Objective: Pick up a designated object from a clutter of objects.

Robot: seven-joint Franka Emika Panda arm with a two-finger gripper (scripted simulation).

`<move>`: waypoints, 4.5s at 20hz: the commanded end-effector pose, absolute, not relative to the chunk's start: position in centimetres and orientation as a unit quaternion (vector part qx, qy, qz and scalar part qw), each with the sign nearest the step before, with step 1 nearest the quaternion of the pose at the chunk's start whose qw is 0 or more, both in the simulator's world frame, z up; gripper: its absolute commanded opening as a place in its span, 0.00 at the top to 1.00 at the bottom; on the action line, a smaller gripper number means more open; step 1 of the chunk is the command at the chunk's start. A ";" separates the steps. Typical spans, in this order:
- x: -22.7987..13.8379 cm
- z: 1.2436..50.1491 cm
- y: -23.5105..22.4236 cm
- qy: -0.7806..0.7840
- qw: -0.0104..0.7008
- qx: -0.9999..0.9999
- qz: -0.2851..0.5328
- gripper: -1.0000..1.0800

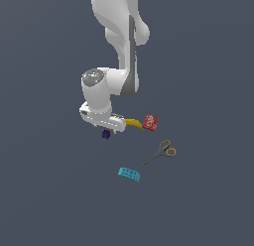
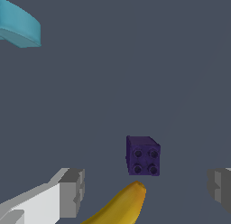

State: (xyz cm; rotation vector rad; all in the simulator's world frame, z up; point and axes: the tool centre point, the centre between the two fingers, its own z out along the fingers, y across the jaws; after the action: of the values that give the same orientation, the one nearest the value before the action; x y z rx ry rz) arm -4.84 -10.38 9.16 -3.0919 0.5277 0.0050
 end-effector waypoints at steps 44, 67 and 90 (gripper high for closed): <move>-5.9 2.6 -11.1 0.187 0.000 -0.982 0.000 1.00; -1.4 19.0 -11.5 0.188 -0.001 -0.982 0.000 1.00; 4.9 39.3 -12.1 0.188 0.000 -0.982 0.000 1.00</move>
State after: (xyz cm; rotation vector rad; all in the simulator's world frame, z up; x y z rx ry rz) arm 4.56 -12.03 38.32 -3.0866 0.5893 -0.0014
